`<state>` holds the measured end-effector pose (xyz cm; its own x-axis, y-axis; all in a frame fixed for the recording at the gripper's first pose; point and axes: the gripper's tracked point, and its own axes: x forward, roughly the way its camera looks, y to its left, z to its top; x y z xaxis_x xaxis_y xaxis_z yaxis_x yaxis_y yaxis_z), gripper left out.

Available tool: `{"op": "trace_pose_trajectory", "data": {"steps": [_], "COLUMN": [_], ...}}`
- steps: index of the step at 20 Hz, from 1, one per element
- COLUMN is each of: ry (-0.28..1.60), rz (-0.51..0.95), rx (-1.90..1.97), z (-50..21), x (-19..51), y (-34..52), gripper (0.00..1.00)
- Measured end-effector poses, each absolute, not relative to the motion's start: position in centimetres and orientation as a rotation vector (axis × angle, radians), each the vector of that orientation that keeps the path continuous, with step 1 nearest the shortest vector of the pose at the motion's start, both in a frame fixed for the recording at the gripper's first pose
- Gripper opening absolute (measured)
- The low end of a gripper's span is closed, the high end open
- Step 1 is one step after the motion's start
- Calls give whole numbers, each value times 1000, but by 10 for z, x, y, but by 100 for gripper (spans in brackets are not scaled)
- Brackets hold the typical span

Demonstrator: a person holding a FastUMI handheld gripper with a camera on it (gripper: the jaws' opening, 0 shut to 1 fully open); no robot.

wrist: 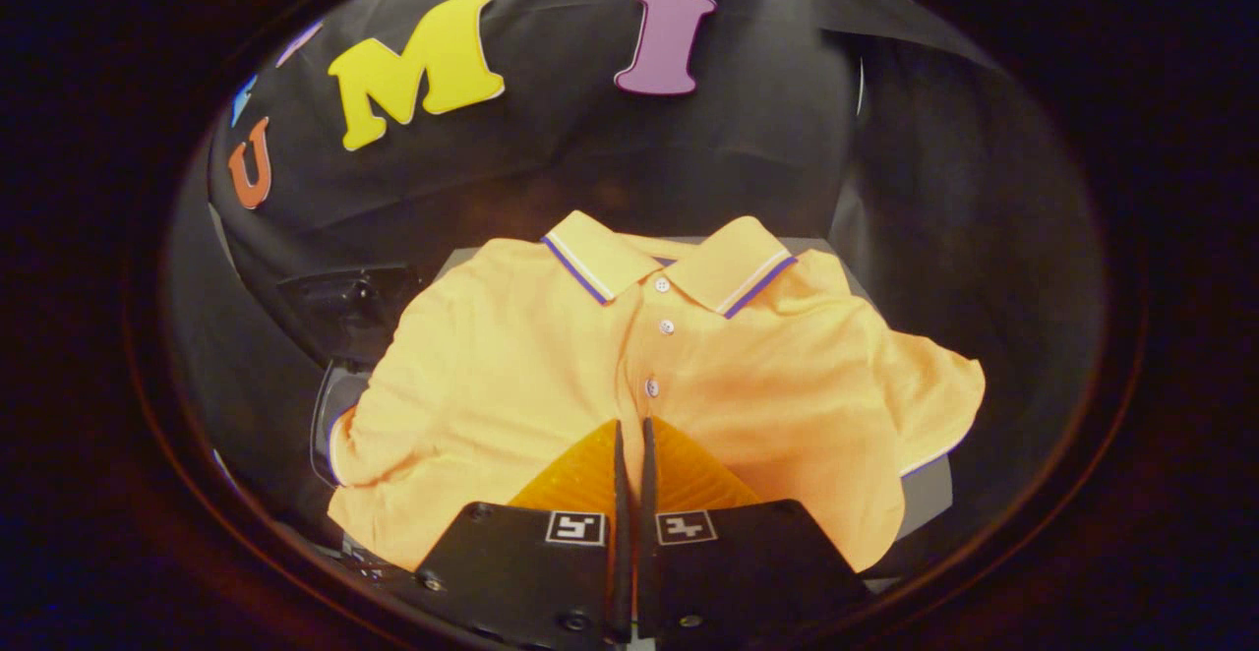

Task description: Put the clothes into the washing machine and then close the washing machine lid.

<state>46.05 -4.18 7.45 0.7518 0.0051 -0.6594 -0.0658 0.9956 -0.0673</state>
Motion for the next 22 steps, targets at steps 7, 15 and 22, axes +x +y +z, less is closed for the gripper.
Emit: {"op": "trace_pose_trajectory", "data": {"steps": [7, 15, 22], "ry": [772, 768, 727], "rz": [69, 213, 343], "rx": [-8, 15, -30], "z": [75, 88, 112], "x": [451, 440, 437], "y": [-14, 73, 156], "gripper": [5, 5, 5]}}
